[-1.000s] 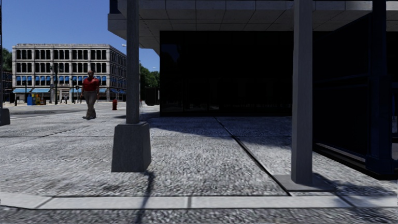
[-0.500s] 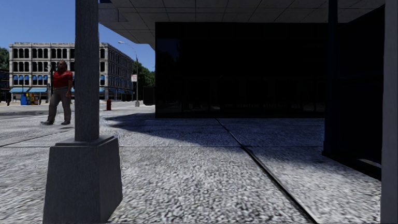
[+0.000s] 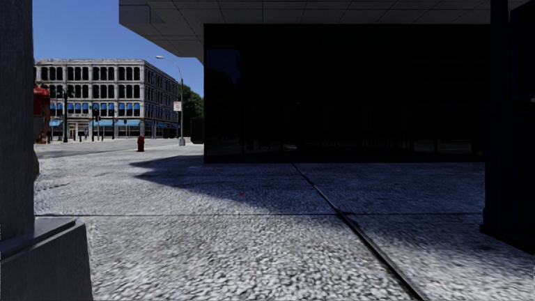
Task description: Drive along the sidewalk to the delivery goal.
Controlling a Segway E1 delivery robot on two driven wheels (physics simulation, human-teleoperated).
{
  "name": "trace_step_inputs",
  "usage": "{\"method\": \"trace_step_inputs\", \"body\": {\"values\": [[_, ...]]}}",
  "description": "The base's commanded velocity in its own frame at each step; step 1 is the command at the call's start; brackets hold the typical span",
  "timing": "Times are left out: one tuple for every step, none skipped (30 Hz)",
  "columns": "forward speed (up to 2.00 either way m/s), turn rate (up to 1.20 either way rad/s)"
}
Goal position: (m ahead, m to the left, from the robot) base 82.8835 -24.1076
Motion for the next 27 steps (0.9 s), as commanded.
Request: {"method": "trace_step_inputs", "body": {"values": [[1.28, 0.00], [1.31, 0.00], [1.32, 0.00], [1.32, 0.00], [1.32, 0.00], [1.33, 0.00], [1.33, 0.00], [1.33, 0.00], [1.33, 0.00], [1.33, 0.00], [1.34, 0.00], [1.34, 0.00], [1.34, 0.00], [1.34, 0.00], [1.34, 0.00], [1.34, 0.00], [1.34, 0.00], [1.34, 0.00], [1.34, 0.00], [1.34, 0.00], [1.34, 0.09], [1.34, 0.22], [1.34, 0.35], [1.34, 0.35], [1.34, 0.44], [1.34, 0.47], [1.34, 0.53]]}}
